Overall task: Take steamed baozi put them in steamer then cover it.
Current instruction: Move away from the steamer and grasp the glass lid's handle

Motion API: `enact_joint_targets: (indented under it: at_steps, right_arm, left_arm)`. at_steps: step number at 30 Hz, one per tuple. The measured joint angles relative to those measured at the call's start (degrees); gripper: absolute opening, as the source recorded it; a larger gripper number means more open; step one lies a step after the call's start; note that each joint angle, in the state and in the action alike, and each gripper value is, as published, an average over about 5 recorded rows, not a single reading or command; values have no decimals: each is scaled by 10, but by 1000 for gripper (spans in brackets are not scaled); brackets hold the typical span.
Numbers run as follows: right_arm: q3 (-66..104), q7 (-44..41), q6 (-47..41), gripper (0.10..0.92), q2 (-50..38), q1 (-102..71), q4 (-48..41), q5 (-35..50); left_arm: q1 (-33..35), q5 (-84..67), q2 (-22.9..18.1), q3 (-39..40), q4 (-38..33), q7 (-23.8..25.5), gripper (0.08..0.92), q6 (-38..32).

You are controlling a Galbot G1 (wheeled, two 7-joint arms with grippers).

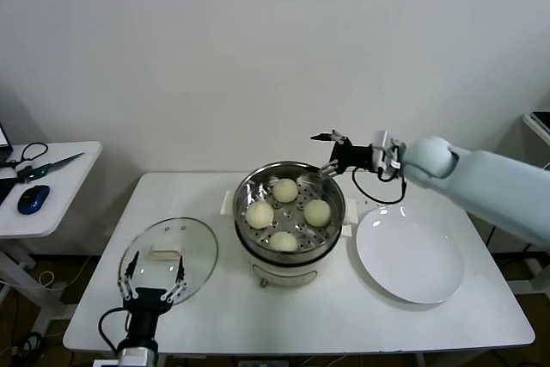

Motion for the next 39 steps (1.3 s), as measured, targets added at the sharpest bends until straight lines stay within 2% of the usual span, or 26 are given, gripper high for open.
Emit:
enact_joint_targets:
  at_steps: [8, 17, 28, 39]
  right_arm:
    - [269, 26, 5, 823, -11, -231, 30, -51]
    - [546, 42, -17, 823, 23, -470, 70, -110]
    - [784, 51, -46, 823, 88, -688, 113, -165]
    - [882, 61, -55, 823, 128, -793, 125, -207]
  left_arm:
    - [-3, 30, 0, -4, -6, 5, 823, 1]
    - [-9, 103, 12, -20, 1, 8, 823, -1]
    - [-7, 358, 34, -36, 16, 18, 823, 7]
    - [-51, 593, 55, -30, 84, 16, 823, 23]
